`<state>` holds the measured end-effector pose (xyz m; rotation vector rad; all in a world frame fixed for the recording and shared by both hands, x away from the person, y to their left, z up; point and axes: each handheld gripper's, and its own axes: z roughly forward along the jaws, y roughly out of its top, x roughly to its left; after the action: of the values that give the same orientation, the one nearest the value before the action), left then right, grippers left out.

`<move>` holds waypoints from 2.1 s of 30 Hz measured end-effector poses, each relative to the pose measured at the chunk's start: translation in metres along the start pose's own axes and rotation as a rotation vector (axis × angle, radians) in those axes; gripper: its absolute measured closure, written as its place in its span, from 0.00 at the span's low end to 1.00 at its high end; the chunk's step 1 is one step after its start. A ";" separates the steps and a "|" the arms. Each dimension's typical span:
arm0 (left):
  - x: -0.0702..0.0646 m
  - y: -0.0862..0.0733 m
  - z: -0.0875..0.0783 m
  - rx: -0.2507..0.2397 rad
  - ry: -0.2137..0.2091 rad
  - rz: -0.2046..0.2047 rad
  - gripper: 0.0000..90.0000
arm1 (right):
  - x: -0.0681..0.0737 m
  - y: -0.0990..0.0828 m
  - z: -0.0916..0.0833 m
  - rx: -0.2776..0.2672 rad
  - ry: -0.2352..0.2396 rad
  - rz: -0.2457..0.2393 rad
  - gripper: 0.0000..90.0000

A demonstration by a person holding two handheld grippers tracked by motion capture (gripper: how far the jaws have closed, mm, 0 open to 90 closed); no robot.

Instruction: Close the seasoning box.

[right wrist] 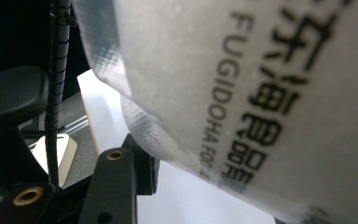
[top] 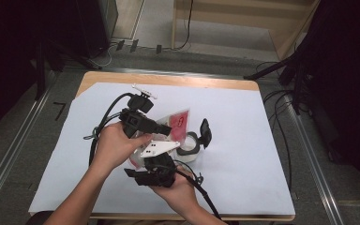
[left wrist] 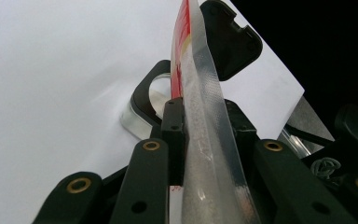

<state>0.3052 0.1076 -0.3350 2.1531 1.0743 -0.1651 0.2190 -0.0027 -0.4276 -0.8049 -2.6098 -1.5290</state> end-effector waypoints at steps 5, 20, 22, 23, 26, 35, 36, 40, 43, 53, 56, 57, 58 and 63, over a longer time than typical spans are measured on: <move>0.000 0.000 0.000 0.001 0.001 -0.001 0.83 | 0.001 0.000 0.000 0.001 -0.002 0.002 0.63; 0.000 0.000 0.000 -0.003 -0.009 -0.011 0.83 | 0.001 0.001 -0.002 0.013 0.004 0.011 0.63; 0.000 0.000 0.000 -0.003 -0.009 -0.009 0.83 | 0.001 0.001 -0.002 0.012 0.004 0.012 0.63; 0.000 0.000 0.000 -0.002 -0.009 -0.007 0.83 | 0.001 0.001 -0.002 0.012 0.003 0.013 0.63; 0.000 0.000 0.000 -0.002 -0.006 -0.009 0.83 | 0.001 0.001 -0.002 0.010 0.003 0.009 0.62; -0.002 0.001 0.000 -0.008 -0.007 -0.014 0.82 | 0.003 0.000 -0.001 0.011 -0.020 -0.033 0.63; -0.002 0.001 0.000 -0.011 -0.003 -0.010 0.82 | 0.003 0.000 -0.001 0.009 -0.020 -0.026 0.63; -0.004 0.002 -0.001 -0.019 -0.001 -0.010 0.81 | 0.002 0.002 -0.003 -0.001 -0.007 0.000 0.64; -0.006 0.003 -0.002 -0.024 -0.003 -0.009 0.81 | 0.002 0.003 -0.004 -0.012 0.001 0.018 0.64; -0.004 0.004 -0.002 -0.017 -0.006 -0.006 0.82 | 0.003 0.003 -0.004 -0.011 -0.003 0.007 0.63; -0.004 0.004 -0.001 -0.017 -0.007 -0.005 0.82 | 0.002 0.003 -0.004 -0.007 -0.008 -0.001 0.63; -0.004 0.004 0.000 -0.015 -0.002 -0.003 0.82 | 0.002 0.002 -0.004 -0.006 -0.007 0.000 0.63; -0.004 0.004 0.000 -0.012 0.000 0.000 0.82 | 0.001 0.002 -0.003 -0.004 -0.006 -0.002 0.63; -0.004 0.004 0.000 -0.013 -0.001 0.001 0.82 | 0.001 0.001 -0.003 -0.005 -0.009 -0.003 0.63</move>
<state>0.3054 0.1029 -0.3314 2.1414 1.0708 -0.1578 0.2178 -0.0043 -0.4244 -0.8098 -2.6157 -1.5372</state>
